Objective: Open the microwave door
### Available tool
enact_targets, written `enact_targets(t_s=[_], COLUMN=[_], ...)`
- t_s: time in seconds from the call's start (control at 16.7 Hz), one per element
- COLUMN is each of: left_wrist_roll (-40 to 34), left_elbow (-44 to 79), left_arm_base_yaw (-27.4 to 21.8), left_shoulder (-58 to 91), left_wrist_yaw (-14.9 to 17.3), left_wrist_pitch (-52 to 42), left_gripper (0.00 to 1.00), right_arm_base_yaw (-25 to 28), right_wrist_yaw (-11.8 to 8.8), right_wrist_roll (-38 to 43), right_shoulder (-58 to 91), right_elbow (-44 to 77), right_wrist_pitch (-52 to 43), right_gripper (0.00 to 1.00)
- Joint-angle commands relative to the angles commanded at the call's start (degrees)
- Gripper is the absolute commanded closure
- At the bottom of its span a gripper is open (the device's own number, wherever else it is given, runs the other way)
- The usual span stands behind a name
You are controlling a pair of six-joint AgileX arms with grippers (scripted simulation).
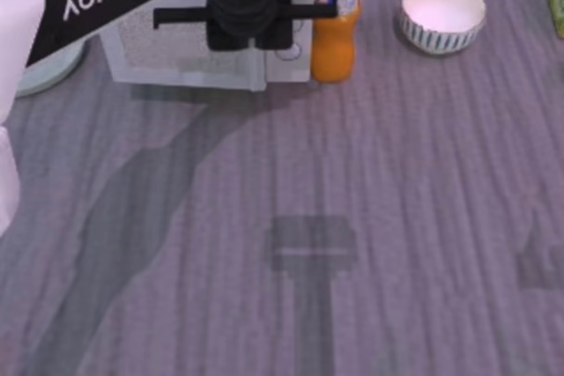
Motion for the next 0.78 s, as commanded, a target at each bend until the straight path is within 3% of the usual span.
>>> enact_targets(t_s=[0.78], left_wrist_roll=[0.9], left_elbow=[-1.7], left_arm_base_yaw=[-0.2], left_shoulder=[-1.1], left_wrist_yaw=[0.8], left_wrist_pitch=[1.1], left_gripper=[1.00], right_arm_base_yaw=[0.0], right_wrist_yaw=[0.0], right_wrist_roll=[0.0], right_shoulder=[0.0], right_elbow=[0.0], right_wrist_pitch=[0.0], right_gripper=[0.00])
